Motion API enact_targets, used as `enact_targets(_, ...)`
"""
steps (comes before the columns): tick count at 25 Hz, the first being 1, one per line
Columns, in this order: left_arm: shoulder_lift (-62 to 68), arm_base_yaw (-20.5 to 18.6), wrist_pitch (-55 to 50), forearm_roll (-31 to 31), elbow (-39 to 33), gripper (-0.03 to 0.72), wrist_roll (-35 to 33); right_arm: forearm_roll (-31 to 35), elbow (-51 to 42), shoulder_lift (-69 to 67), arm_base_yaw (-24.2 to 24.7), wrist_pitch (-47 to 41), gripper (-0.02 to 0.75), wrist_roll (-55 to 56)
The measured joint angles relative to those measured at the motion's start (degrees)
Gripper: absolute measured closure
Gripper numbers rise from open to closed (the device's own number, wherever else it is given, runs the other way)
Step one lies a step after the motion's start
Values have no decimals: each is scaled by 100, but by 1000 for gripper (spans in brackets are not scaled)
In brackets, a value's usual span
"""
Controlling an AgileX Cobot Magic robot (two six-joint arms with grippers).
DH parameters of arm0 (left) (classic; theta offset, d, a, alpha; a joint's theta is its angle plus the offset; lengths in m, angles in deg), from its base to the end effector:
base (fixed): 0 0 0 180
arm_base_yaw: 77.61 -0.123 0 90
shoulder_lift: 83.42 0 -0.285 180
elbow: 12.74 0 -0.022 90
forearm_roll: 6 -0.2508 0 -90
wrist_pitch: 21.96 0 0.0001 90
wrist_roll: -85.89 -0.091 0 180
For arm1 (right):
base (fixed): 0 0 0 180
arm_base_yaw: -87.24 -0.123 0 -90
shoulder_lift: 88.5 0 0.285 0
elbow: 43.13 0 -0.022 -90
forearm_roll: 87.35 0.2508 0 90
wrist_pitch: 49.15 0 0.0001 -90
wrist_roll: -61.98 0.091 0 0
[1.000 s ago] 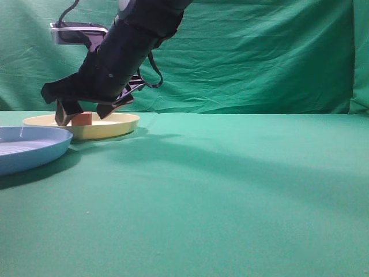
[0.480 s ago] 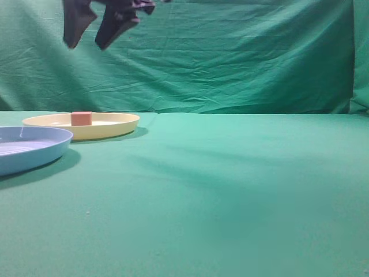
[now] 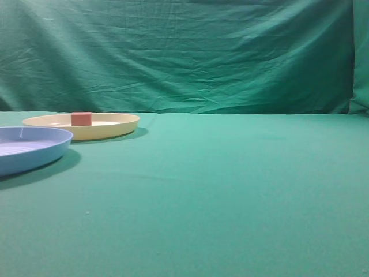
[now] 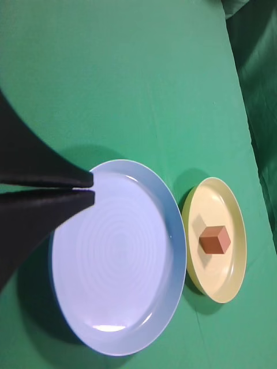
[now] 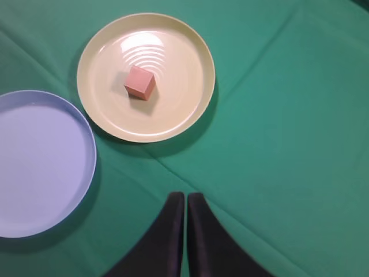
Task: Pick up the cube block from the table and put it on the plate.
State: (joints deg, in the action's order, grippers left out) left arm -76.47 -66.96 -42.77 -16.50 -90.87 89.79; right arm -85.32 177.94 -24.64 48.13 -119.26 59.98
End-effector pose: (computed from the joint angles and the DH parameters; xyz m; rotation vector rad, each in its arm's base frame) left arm 0.0527 -0.0039 0.1764 0.2206 1.8287 0.0020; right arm 0.3194 0.2636 0.3900 -0.8971 2.3983 0.3005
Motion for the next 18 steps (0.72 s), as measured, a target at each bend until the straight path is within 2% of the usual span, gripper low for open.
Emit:
enact_targets(4, 0, 0, 0, 0, 0, 688, 0, -47, -428, 713, -12, 79, 738, 0)
enact_targets(12, 0, 0, 0, 0, 0, 688, 0, -69, -2743, 2374, -12, 810, 738, 0)
enact_targets(18, 0, 0, 0, 0, 0, 688, 0, -132, -4116, 3523, -12, 984, 738, 36)
